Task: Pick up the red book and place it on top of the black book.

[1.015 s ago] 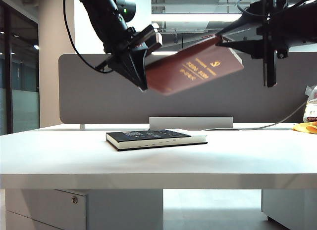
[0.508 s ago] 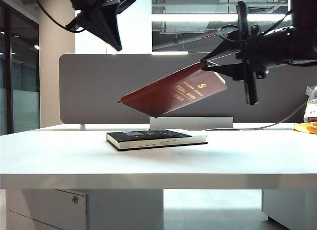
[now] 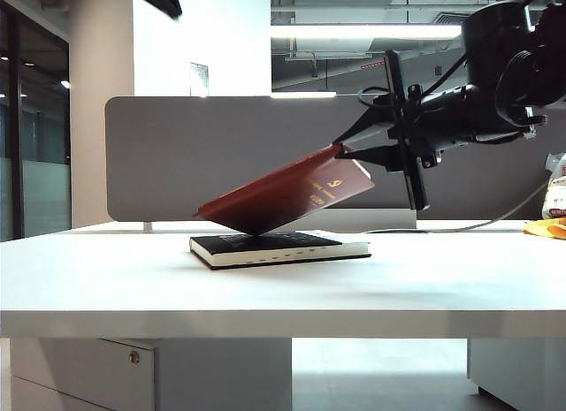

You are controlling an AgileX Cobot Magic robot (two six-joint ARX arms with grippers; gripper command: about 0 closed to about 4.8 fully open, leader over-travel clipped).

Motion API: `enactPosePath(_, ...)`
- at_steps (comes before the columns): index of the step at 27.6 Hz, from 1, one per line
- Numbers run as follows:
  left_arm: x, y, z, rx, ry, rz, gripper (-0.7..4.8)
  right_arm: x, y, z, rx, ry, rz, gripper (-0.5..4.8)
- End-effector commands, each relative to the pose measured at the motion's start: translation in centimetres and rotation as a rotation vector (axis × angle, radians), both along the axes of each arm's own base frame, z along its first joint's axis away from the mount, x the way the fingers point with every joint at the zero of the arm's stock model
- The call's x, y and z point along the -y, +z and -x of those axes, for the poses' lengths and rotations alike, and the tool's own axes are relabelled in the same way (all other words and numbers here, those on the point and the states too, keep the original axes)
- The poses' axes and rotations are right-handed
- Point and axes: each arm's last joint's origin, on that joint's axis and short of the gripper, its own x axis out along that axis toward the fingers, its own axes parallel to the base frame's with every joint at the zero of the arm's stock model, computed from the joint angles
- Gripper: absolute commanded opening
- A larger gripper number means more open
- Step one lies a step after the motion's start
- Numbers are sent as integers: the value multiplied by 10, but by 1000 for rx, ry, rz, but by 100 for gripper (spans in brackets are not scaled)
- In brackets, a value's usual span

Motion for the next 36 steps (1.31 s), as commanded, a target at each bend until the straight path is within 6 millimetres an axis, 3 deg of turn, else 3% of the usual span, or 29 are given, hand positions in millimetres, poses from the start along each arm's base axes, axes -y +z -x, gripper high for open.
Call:
enactPosePath(1, -5, 9, 11, 27, 3, -2, -6, -3, 4, -6, 30, 29, -2, -3)
enactPosePath(18, -20, 34, 51, 97, -6, 16, -6, -5, -14, -23, -75, 51, 76, -3)
enactPosePath(25, -21, 34, 55, 80, -7, 10, -6, -10, -12, -41, -94, 50, 80, -3)
enactPosePath(33, -21, 34, 55, 81, -7, 10, -6, -7, -14, -43, -112, 39, 86, 1)
enactPosePath(36, -22, 36, 57, 87, -8, 12, -6, -6, -15, -43, -123, 17, 94, 78)
